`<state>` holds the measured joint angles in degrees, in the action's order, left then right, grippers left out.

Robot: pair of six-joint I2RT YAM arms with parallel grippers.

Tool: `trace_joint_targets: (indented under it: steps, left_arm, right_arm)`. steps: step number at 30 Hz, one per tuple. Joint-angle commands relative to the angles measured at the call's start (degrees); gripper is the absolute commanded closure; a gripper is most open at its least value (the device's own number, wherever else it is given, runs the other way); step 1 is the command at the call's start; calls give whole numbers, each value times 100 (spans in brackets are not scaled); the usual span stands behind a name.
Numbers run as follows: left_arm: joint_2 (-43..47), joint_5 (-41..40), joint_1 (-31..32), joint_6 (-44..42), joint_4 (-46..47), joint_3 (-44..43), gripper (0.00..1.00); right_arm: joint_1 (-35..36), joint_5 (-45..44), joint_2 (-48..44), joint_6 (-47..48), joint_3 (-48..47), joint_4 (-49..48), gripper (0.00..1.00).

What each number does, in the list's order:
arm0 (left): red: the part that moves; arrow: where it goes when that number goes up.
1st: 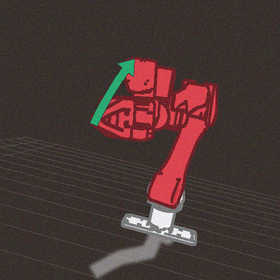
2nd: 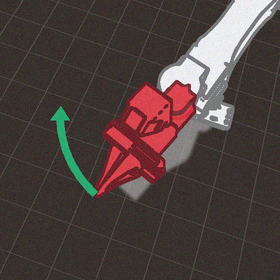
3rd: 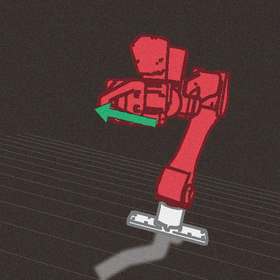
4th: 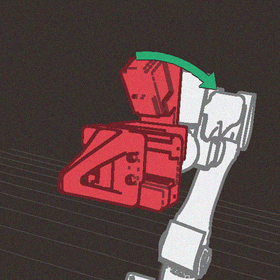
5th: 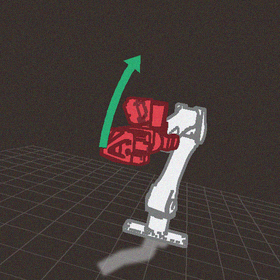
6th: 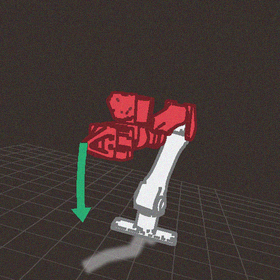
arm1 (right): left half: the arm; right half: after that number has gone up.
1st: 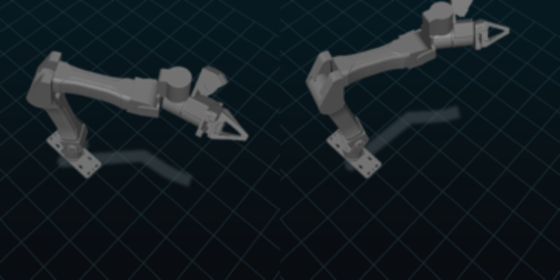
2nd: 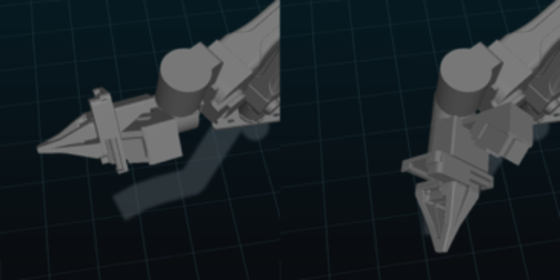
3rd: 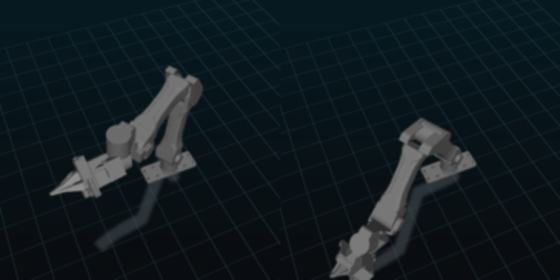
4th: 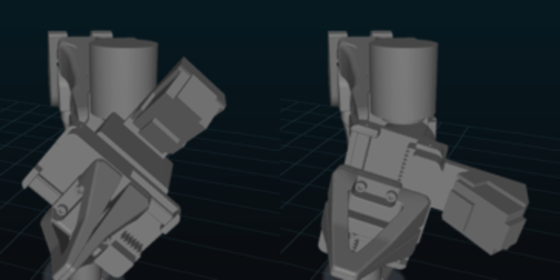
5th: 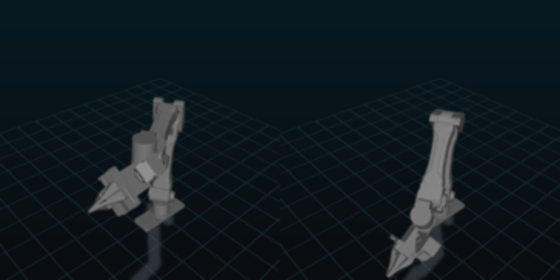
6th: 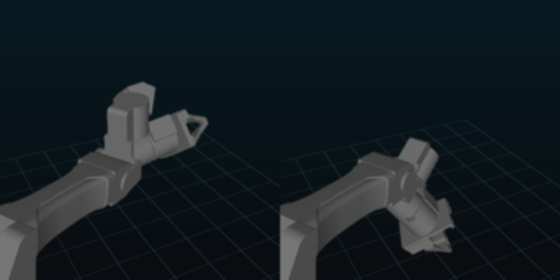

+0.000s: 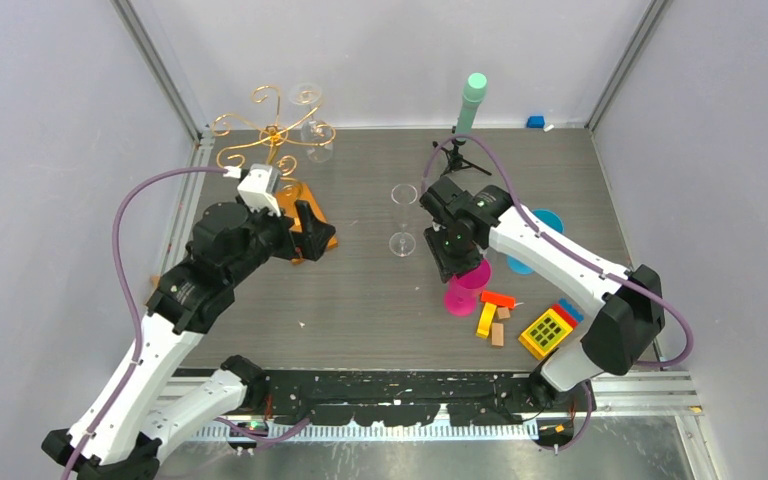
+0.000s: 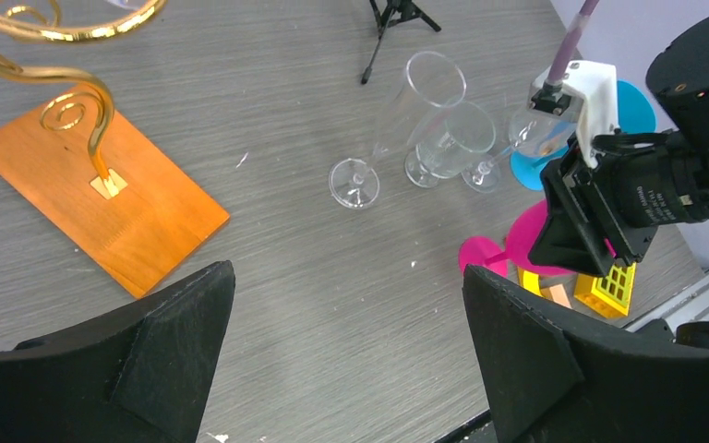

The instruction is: Take the wine glass off the wine glass rack

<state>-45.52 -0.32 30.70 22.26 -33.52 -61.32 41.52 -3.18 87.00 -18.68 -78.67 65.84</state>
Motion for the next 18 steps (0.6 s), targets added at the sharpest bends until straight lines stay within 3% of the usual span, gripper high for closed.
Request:
trace_joint_targets:
  steps: [1, 7, 10, 15, 18]
  left_arm:
    - [-56, -86, 15, 6, 282, -424, 3]
    - [-507, -85, 15, 286, 639, -1200, 7]
    - [-1074, -283, 15, 399, 528, -1936, 12]
    - [-1978, -910, -74, 384, 294, -3236, 11]
    - [-2607, -788, -366, 405, 52, -4003, 11]
  right_arm:
    - [38, -68, -129, -9, -333, -53, 58]
    - [33, -64, -641, -18, -503, -341, 45]
    - [32, -288, -928, -132, -545, -637, 42]
    - [27, -715, -1573, -474, -450, -1254, 42]
    - [31, -786, -1867, -648, -339, -1471, 42]
